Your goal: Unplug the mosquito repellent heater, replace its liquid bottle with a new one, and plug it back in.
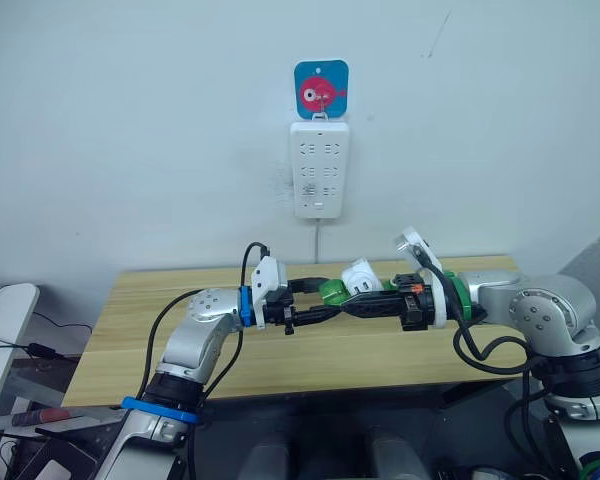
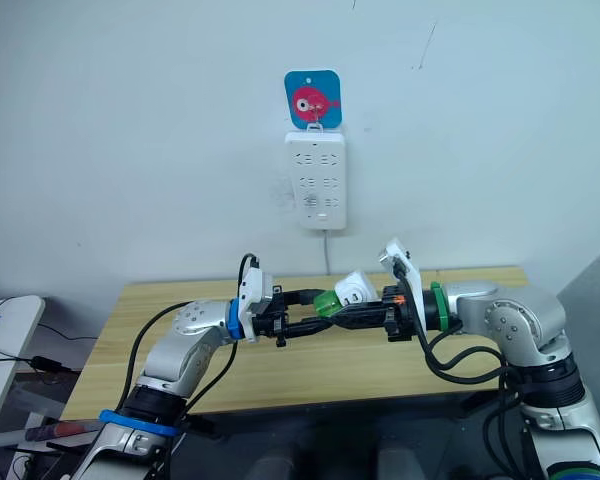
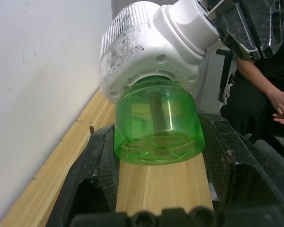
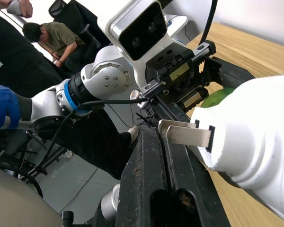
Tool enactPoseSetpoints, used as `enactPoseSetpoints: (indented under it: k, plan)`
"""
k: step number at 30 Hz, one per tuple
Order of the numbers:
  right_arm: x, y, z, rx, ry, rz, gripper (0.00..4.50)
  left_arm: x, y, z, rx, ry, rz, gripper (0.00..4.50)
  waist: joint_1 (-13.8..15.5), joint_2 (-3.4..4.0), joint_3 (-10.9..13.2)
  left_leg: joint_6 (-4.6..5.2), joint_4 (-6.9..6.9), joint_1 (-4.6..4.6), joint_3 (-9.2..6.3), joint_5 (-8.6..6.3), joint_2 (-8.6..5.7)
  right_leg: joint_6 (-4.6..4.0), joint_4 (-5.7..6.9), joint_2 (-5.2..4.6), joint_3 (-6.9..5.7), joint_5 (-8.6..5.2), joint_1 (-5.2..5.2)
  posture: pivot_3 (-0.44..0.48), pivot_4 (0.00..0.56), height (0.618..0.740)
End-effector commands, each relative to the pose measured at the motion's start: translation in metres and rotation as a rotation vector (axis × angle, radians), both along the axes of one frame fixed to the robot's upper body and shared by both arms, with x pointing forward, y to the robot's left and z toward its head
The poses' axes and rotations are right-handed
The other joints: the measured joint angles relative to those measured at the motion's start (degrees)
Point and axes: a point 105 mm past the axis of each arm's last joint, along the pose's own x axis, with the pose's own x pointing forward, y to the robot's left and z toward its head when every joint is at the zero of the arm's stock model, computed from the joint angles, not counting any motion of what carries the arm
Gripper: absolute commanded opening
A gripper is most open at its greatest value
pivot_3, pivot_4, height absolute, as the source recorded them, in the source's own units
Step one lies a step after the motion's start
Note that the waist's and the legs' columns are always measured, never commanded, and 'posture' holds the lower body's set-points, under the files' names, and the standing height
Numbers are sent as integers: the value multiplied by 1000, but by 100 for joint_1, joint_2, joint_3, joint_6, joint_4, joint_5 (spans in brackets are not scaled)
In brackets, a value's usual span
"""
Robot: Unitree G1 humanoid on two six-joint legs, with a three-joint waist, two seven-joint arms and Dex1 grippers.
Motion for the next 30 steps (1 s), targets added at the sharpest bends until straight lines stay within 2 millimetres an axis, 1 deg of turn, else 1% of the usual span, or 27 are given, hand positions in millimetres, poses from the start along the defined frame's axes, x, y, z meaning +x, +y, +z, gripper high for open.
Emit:
enactPoseSetpoints:
  k: [1,4,7,9,11,18,22,23,26,30]
  plan:
    - [5,7,24,54,-103,9,32,-10,-12,-3,31,-22,-80,2240,0,0,0,0,0,0,0,0,0,0,0,0,0,0,0,-47,111,740]
    - [14,9,27,55,-128,-25,32,-11,-13,-4,41,-31,-95,2240,-1,0,0,0,0,0,0,0,0,0,0,0,0,0,0,-52,109,740]
    - [32,11,36,83,-158,-106,32,-12,-14,-5,52,-41,-108,2240,-5,0,0,0,0,1,0,0,0,0,2,0,-1,0,0,-53,107,740]
    - [35,11,41,103,-154,-120,32,-12,-14,-5,52,-42,-108,2240,-7,1,0,0,0,1,0,0,0,0,3,1,0,0,-1,-52,106,740]
    - [35,11,41,99,-153,-117,32,-12,-14,-6,51,-40,-108,2240,7,0,0,0,-1,-1,0,0,-1,0,0,0,0,0,-2,-50,104,740]
    - [26,10,29,65,-143,-101,32,-11,-13,-5,40,-37,-94,2240,-2,0,0,0,-1,-1,-1,0,0,0,2,-2,0,0,-2,-48,104,740]
    - [21,6,31,76,-128,-86,32,-11,-11,-5,41,-32,-90,2240,-4,0,0,0,-1,-2,-1,0,0,0,1,-1,-1,0,-2,-54,106,740]
    - [19,4,32,81,-121,-76,32,-11,-11,-6,42,-30,-89,2240,-4,0,0,0,-1,-2,-1,0,0,0,0,-1,-1,0,-2,-55,107,740]
    - [2,-4,38,101,-93,3,32,-9,-8,-6,44,-27,-81,2240,2,0,0,0,-1,-3,-1,0,-1,0,-1,-2,-1,0,-2,-56,108,740]
    - [-10,-10,39,89,-66,54,32,-6,-5,-6,47,-26,-71,2240,-2,0,0,0,-1,-1,-1,0,0,0,-1,-1,-1,0,-1,-58,111,740]
